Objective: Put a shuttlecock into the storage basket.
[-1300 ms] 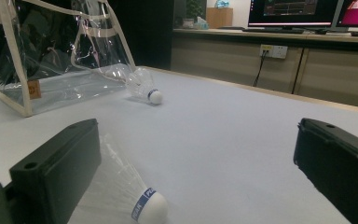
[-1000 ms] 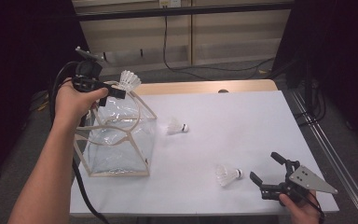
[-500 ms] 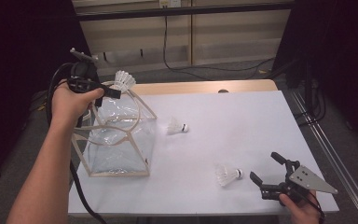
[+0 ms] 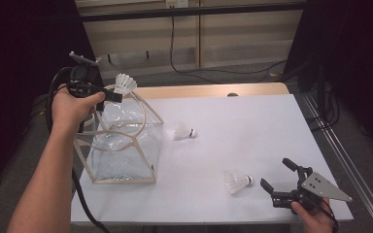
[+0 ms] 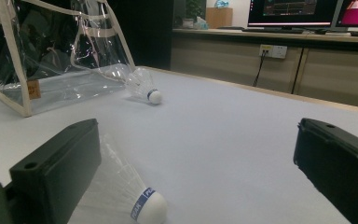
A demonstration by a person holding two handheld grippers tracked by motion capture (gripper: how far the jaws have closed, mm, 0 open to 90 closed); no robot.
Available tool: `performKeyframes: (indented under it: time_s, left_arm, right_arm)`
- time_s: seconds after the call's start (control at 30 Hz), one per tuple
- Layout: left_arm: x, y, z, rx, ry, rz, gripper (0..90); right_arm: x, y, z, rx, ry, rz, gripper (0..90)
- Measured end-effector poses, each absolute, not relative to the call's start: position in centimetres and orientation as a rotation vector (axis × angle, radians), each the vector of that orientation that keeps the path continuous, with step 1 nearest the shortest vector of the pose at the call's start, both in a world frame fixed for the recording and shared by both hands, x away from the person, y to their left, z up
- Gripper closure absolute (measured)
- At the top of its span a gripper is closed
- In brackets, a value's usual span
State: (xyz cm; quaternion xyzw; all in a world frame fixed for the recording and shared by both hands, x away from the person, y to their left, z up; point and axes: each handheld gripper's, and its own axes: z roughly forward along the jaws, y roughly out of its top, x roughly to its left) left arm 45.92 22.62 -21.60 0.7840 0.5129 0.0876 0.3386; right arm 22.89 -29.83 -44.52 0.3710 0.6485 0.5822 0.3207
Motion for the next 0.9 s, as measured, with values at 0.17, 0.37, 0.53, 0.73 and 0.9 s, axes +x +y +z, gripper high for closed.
performKeyframes:
  time_s: [0.17, 0.37, 0.53, 0.73, 0.9]
  left_arm:
    - [45.9, 22.8, -21.8, 2.021, 1.356, 0.235, 65.8]
    - [46.0, 23.1, -22.0, 2.022, 1.371, 0.243, 65.8]
    - [46.1, 23.3, -22.3, 2.009, 1.391, 0.253, 65.7]
    - [46.3, 23.6, -22.8, 1.998, 1.423, 0.264, 65.7]
    - [46.4, 24.0, -23.1, 1.990, 1.446, 0.274, 65.7]
  right_arm:
    - [22.9, -29.8, -44.5, 0.975, 1.704, 1.529, 0.4]
    - [22.9, -29.8, -44.5, 0.975, 1.703, 1.531, 0.4]
    - [22.9, -29.8, -44.5, 0.973, 1.704, 1.531, 0.4]
    - [22.9, -29.8, -44.5, 0.976, 1.703, 1.531, 0.4]
    - [22.9, -29.8, -44.5, 0.974, 1.703, 1.529, 0.4]
